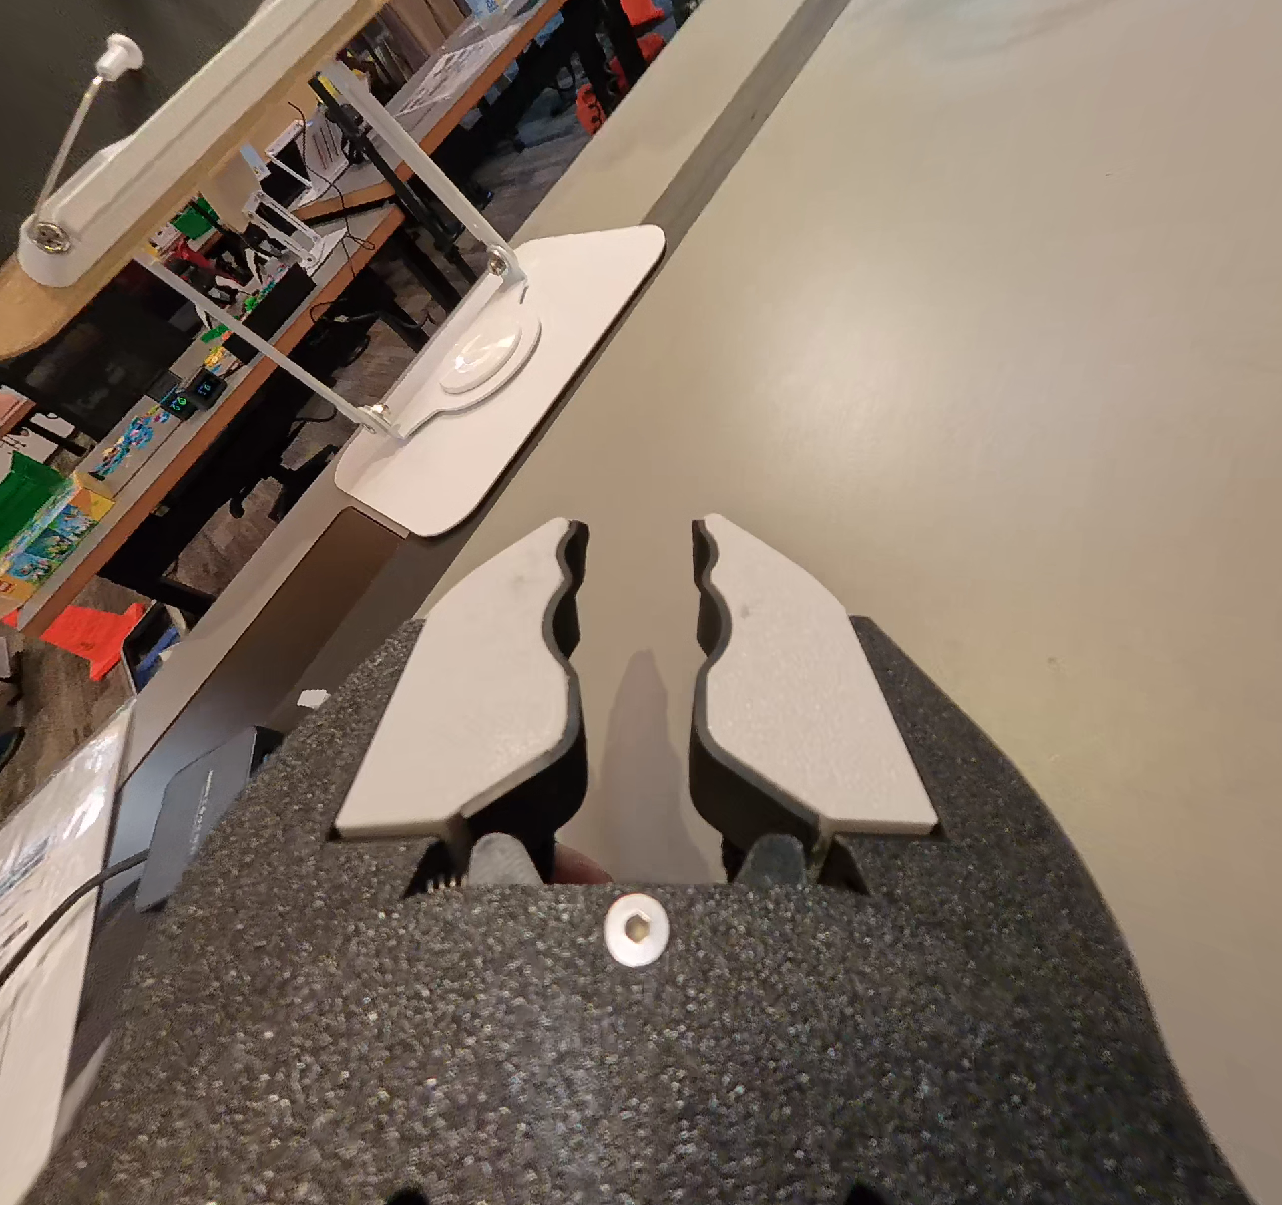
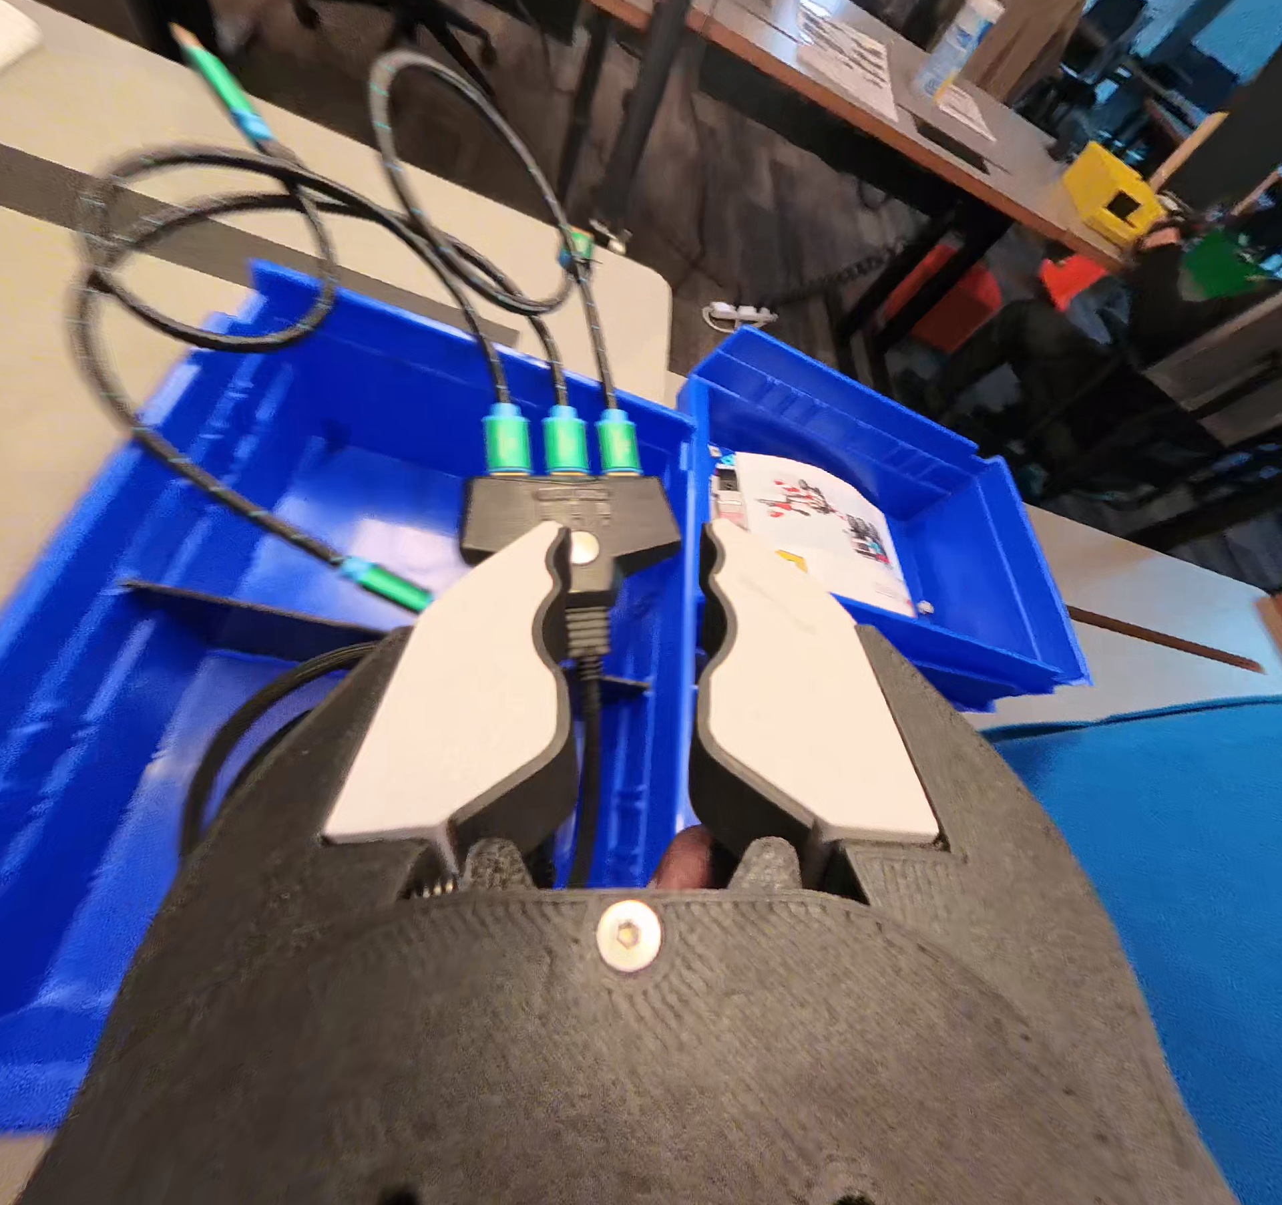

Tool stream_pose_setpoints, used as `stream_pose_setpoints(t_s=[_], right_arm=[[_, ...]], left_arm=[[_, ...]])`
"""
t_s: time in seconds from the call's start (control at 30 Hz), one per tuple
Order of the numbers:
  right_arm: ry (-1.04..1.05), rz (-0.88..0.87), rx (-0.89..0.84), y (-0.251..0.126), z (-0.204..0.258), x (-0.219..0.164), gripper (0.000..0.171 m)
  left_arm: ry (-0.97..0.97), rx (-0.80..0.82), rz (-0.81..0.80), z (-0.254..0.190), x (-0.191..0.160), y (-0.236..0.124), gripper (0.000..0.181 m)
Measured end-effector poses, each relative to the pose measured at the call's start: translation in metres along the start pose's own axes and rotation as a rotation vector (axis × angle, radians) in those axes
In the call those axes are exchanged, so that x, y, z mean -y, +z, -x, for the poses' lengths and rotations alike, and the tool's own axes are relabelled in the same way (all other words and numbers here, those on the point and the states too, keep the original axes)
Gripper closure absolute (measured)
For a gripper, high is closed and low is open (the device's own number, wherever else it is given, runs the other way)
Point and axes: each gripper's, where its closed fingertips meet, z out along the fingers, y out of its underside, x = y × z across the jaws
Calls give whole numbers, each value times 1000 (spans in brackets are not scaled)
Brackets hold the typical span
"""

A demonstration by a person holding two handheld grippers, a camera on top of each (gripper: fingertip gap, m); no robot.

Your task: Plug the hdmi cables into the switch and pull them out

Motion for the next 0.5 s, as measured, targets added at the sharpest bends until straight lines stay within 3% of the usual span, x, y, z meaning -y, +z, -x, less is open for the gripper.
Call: stream_pose_setpoints(t_s=[0.3,0.5], right_arm=[[75,-129,322,-84,121,-23,129],[131,-156,378,-104,174,-64,122]], left_arm=[[-147,2,-62,-19,20,-19,149],[-396,25,-98,-42,32,-65,147]])
